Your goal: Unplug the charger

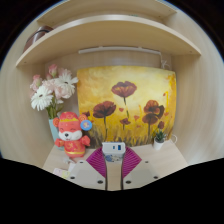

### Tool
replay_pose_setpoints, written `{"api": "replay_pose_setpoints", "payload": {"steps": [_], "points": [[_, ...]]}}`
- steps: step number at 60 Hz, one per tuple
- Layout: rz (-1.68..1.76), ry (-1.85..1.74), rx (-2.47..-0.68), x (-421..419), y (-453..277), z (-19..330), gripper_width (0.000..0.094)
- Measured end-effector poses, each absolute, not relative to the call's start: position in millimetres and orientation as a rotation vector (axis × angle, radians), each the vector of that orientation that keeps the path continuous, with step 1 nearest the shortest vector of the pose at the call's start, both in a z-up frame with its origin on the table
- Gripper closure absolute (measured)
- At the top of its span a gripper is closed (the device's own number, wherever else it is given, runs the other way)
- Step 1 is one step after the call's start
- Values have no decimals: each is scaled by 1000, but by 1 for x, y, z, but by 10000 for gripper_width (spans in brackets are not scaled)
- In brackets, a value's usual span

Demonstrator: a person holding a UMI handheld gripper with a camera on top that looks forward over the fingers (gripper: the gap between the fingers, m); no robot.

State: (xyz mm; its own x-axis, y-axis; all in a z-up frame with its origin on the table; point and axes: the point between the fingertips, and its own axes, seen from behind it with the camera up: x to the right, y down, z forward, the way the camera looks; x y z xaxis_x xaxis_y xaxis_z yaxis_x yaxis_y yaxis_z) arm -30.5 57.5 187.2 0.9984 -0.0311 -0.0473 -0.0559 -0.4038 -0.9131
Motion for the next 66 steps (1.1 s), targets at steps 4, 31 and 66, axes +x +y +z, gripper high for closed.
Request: {"api": "replay_pose_setpoints", "payload": {"steps": [4, 31, 66], "points": [[40, 70, -2107, -3, 43, 132, 759], [149, 36, -2366, 36, 10, -3, 617], [58, 85, -1976, 19, -28, 229, 86]]}}
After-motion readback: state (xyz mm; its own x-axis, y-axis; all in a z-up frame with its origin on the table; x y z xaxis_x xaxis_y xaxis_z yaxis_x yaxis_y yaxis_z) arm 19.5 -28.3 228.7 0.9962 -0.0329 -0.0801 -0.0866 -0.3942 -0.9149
